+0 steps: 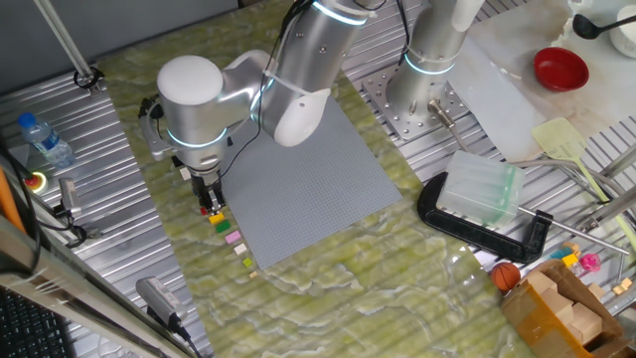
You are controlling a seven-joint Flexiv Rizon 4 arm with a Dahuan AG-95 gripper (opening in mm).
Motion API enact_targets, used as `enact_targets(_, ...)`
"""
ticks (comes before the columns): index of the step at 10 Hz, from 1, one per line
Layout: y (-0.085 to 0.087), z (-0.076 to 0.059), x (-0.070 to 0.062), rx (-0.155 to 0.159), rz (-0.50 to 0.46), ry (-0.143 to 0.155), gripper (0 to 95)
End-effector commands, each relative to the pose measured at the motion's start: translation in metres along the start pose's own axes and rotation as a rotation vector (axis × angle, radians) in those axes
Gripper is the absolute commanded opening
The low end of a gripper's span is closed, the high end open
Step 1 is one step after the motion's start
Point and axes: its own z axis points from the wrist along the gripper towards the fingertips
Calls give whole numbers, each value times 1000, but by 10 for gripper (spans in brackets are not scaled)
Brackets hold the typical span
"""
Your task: Build with small Lego blocks
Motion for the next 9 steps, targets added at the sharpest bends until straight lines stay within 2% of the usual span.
enact_targets(1, 0, -10, 0, 1, -3, 8, 190)
enact_targets(2, 0, -15, -1, 4, -12, 12, 190)
enact_targets(5, -3, -16, -2, 8, -11, 8, 190)
enact_targets(7, -12, -18, -5, 8, -40, 8, 190)
enact_targets(8, -20, -20, -8, 8, -53, 9, 380)
enact_targets(9, -29, -22, -11, 9, -62, 9, 380)
